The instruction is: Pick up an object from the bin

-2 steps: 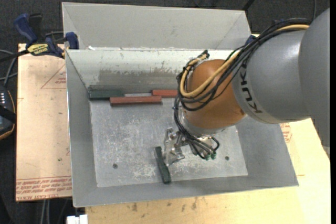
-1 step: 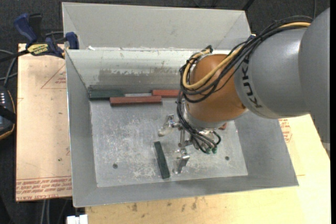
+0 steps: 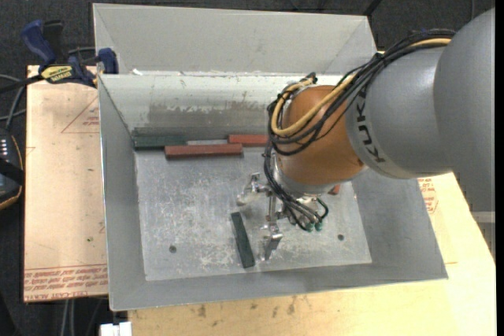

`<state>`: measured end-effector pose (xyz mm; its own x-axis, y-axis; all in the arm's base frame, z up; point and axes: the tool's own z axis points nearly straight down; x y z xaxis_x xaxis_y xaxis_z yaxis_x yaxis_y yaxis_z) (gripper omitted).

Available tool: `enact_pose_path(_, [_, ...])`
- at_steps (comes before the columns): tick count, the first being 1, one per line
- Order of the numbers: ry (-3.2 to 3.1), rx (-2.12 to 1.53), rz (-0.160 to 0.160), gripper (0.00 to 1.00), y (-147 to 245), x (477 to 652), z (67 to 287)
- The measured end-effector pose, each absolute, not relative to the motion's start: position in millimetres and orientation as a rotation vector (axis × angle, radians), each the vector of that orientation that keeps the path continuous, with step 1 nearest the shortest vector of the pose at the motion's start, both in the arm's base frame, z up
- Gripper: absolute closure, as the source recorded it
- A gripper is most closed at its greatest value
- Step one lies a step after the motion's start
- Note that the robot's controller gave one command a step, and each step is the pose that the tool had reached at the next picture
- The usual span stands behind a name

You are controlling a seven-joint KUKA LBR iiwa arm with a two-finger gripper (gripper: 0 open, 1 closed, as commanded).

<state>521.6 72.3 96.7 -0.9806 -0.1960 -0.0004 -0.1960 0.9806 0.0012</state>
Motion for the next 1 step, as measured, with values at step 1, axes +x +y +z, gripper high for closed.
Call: enact_pose_path(1, [3.006,-0.815,0.001,1.0,108.2,510.3,77.2])
